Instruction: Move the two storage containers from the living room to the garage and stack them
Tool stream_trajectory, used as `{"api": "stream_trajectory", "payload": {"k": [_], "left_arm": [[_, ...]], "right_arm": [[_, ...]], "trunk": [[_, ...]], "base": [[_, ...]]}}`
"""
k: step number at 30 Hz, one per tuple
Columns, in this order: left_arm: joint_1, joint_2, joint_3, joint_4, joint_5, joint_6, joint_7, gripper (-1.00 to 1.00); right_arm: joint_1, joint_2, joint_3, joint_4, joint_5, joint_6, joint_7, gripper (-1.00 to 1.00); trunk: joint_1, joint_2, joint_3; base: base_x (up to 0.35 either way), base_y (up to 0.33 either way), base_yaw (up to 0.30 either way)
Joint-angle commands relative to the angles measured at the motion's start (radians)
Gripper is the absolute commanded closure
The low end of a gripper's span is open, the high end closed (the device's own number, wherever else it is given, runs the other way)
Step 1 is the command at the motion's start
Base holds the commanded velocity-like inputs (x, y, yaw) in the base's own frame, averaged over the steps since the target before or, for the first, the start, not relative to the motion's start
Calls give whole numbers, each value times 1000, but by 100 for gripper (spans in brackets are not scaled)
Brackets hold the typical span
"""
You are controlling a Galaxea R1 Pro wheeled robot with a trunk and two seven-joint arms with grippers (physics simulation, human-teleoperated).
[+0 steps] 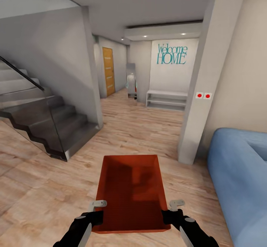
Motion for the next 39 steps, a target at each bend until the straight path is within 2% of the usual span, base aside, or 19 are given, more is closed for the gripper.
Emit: {"api": "stream_trajectory", "payload": {"k": [1, 39], "left_arm": [[0, 12, -2, 0, -9, 8, 12, 100], [0, 12, -2, 1, -11, 8, 12, 100]], "right_arm": [[-1, -1, 12, -5, -16, -18, 16, 100], [-1, -1, 12, -4, -19, -18, 16, 100]], "trunk": [[1, -1, -1], [1, -1, -4]], "base": [[329, 0, 0], [329, 0, 0]]}}
